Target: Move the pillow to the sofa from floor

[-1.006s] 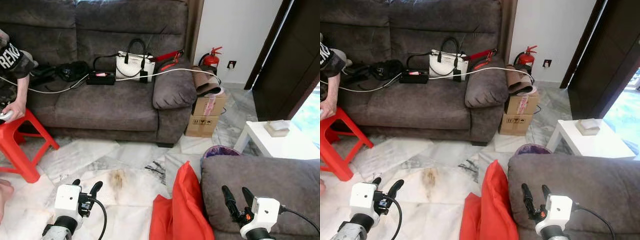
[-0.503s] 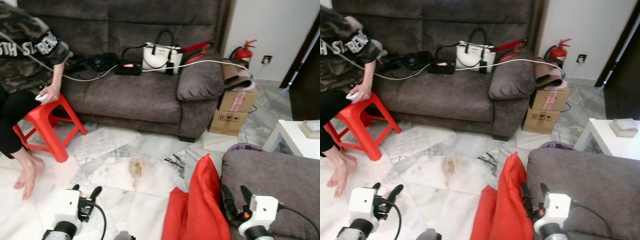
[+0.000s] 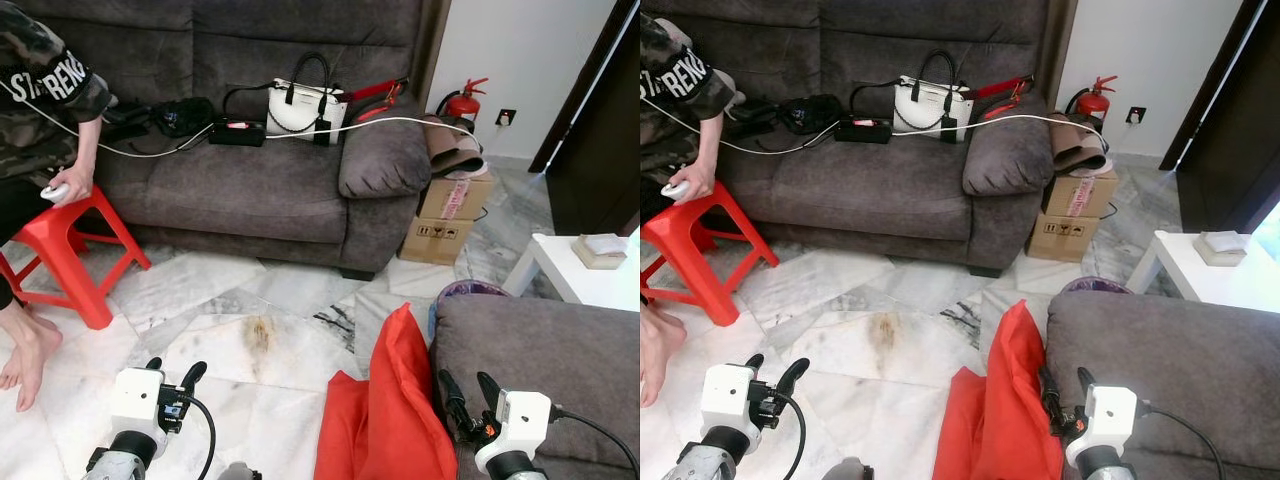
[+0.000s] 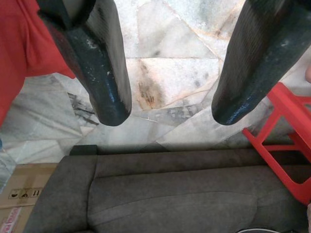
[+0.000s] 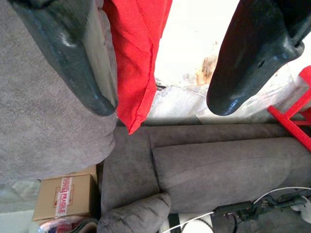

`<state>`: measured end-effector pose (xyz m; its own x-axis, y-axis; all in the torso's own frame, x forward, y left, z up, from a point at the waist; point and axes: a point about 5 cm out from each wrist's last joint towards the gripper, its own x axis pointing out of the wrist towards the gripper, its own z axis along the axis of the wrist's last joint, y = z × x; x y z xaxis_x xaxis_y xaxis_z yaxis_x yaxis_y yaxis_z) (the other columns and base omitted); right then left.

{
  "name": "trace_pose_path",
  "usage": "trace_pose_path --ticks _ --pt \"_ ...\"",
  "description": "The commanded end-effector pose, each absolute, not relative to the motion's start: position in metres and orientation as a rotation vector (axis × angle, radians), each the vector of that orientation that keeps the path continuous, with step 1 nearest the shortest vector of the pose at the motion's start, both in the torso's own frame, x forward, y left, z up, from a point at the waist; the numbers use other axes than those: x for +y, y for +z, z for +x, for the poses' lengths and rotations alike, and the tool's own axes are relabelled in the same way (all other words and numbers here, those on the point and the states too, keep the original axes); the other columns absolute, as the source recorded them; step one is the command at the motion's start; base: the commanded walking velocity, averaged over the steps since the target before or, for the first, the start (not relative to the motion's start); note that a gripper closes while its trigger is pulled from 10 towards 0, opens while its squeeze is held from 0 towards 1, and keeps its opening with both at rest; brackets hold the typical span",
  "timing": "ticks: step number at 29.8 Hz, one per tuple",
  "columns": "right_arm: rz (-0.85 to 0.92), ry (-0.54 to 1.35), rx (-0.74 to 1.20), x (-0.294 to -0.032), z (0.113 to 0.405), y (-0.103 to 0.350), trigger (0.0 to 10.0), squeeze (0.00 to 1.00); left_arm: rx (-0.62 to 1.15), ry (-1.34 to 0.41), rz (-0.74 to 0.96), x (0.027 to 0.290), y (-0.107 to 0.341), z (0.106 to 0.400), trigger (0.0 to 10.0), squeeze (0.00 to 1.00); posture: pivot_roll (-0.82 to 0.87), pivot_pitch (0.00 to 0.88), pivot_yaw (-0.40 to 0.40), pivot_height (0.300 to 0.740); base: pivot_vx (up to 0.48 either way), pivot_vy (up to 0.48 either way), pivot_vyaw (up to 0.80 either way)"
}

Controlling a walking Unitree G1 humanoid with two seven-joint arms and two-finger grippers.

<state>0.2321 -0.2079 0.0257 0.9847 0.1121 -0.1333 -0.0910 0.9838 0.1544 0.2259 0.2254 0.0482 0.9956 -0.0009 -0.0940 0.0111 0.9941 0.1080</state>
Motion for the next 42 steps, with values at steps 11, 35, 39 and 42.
trace_pose_path --ticks 11,35,39,42 --pt "0.131 0.092 0.195 -0.2091 0.2309 0.018 10.0 0.0 0.115 -0.015 0.11 0.2261 0.0453 0.2232 10.0 0.0 0.11 0.095 -0.014 0.625 0.0 0.0 0.0" --pt "0.135 0.101 0.189 -0.2059 0.2321 0.017 10.0 0.0 0.131 -0.036 0.106 0.2226 0.0427 0.2233 10.0 0.0 0.12 0.095 -0.015 0.585 0.0 0.0 0.0" --pt "0.136 0.106 0.19 -0.2041 0.2324 0.0169 10.0 0.0 0.133 -0.042 0.101 0.2219 0.0422 0.2231 10.0 0.0 0.12 0.095 -0.015 0.585 0.0 0.0 0.0" --pt "0.137 0.11 0.193 -0.2033 0.2322 0.016 10.0 0.0 0.13 -0.047 0.102 0.2205 0.042 0.2227 10.0 0.0 0.12 0.096 -0.014 0.585 0.0 0.0 0.0"
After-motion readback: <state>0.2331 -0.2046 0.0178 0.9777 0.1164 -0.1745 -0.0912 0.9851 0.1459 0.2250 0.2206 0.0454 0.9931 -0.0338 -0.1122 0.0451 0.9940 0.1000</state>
